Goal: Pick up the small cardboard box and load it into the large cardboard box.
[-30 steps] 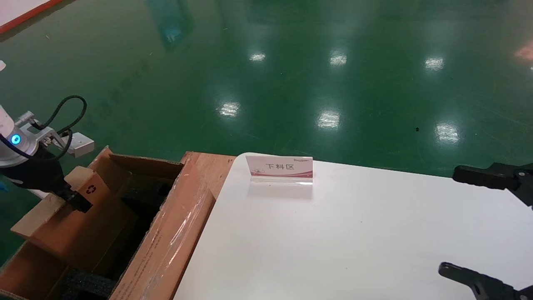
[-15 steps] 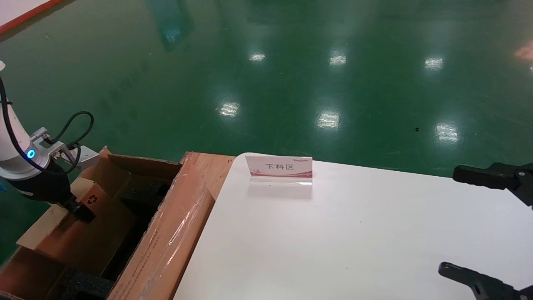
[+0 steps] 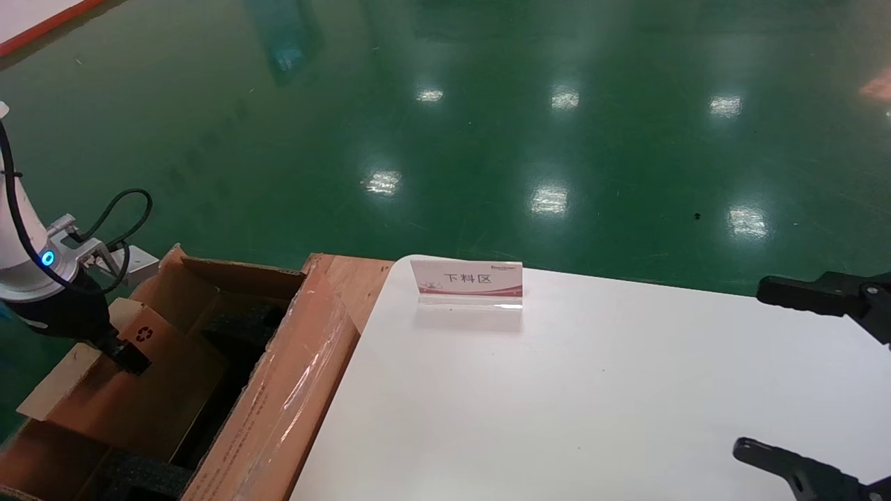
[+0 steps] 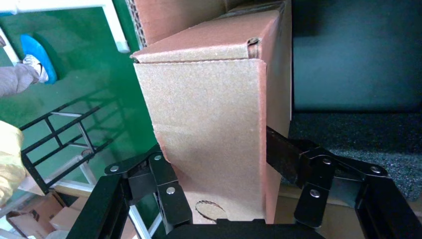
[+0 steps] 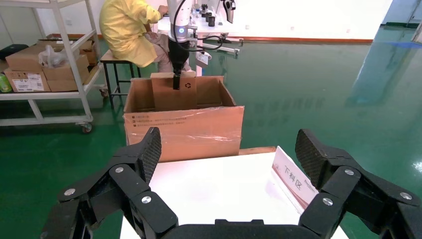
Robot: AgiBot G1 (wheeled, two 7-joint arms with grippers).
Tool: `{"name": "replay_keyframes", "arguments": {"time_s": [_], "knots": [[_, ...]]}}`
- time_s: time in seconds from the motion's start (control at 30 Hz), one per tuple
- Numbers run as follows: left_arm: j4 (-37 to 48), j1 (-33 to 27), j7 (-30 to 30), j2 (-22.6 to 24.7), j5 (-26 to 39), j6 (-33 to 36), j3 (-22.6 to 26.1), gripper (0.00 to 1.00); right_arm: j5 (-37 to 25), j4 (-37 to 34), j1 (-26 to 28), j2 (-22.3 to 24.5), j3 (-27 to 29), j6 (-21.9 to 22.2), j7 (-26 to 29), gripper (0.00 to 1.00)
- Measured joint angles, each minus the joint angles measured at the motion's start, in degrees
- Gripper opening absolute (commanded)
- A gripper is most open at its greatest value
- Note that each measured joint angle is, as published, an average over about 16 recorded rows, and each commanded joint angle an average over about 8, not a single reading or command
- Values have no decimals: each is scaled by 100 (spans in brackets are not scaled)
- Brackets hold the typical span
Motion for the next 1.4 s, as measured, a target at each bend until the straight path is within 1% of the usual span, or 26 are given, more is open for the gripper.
{"name": "replay_keyframes", "arguments": {"time_s": [0.53, 0.73, 1.0, 1.23, 1.4], "knots": [[-63, -49, 45, 6, 16, -4, -8, 100, 0, 0, 0, 0, 0, 0, 1, 100], [-212, -204, 156, 31, -42, -55, -86, 100, 0, -2, 1, 0, -1, 0, 0, 100], [-816, -791, 487, -90, -246, -238, -356, 100, 2, -4, 3, 0, -3, -1, -2, 100], [-1722, -1487, 762, -444, -501, -421, -665, 100, 3, -4, 3, 1, -5, 0, -3, 100], [-2362, -1868, 826, -705, -635, -509, -842, 100, 3, -5, 3, 1, -5, 1, -4, 100]]}}
